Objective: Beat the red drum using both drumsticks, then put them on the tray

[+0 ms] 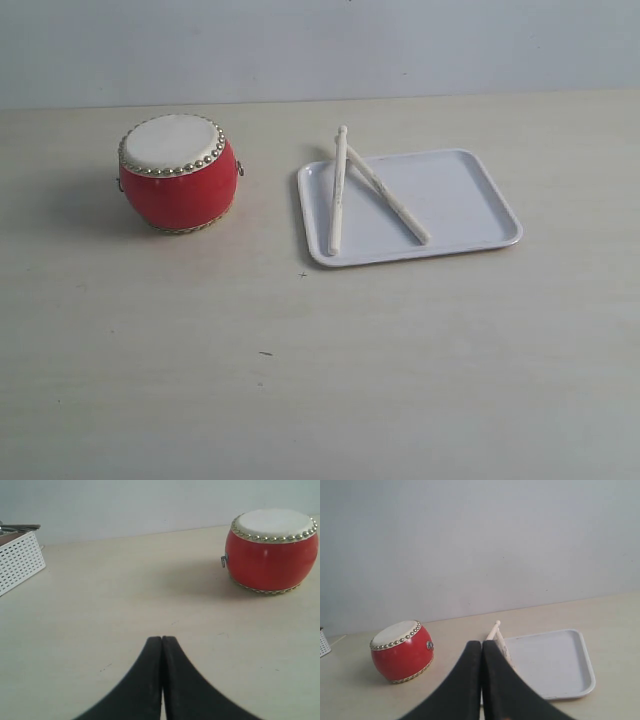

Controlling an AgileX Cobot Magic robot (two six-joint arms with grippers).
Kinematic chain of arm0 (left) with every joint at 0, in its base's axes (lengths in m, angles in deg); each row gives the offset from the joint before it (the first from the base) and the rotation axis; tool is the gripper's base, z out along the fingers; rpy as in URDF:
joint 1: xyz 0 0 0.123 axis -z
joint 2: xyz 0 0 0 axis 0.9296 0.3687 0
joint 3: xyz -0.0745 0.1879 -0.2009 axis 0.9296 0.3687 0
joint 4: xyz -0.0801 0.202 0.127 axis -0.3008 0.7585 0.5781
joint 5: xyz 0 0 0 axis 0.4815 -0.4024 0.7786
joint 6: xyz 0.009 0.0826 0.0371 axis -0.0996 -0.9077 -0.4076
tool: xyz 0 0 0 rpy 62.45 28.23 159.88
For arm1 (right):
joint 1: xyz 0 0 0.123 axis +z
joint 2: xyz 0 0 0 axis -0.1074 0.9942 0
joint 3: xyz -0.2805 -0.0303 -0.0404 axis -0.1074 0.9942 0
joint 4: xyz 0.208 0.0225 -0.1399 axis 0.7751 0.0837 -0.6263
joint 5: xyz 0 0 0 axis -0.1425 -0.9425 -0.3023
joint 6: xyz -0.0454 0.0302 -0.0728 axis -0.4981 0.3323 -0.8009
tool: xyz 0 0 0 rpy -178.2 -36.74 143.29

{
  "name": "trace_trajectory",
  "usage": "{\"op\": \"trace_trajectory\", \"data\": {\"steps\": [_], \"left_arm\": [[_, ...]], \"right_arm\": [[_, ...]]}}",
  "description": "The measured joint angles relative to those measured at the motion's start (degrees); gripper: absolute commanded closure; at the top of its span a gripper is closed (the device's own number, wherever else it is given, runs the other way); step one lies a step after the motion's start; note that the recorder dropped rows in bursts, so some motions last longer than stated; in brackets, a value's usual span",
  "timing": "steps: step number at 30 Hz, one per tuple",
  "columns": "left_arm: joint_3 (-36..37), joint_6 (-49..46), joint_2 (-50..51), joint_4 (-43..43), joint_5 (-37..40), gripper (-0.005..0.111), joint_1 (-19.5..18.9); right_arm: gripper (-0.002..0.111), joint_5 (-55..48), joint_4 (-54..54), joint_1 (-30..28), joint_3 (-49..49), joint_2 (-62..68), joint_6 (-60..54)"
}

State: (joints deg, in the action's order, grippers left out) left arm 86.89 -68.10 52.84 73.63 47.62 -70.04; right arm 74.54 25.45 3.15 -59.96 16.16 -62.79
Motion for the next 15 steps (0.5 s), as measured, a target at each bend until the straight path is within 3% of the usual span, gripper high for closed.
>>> {"op": "trace_trajectory", "data": {"steps": [11,15], "left_arm": [[0.00,0.24,0.00,0.40,0.00,0.107,0.00],[0.00,6.04,0.00,0.40,0.00,0.107,0.00]], "right_arm": [[0.108,0.00,0.00,0.00,0.00,0.00,0.00],[0.108,0.00,0.00,0.00,0.00,0.00,0.00]]}}
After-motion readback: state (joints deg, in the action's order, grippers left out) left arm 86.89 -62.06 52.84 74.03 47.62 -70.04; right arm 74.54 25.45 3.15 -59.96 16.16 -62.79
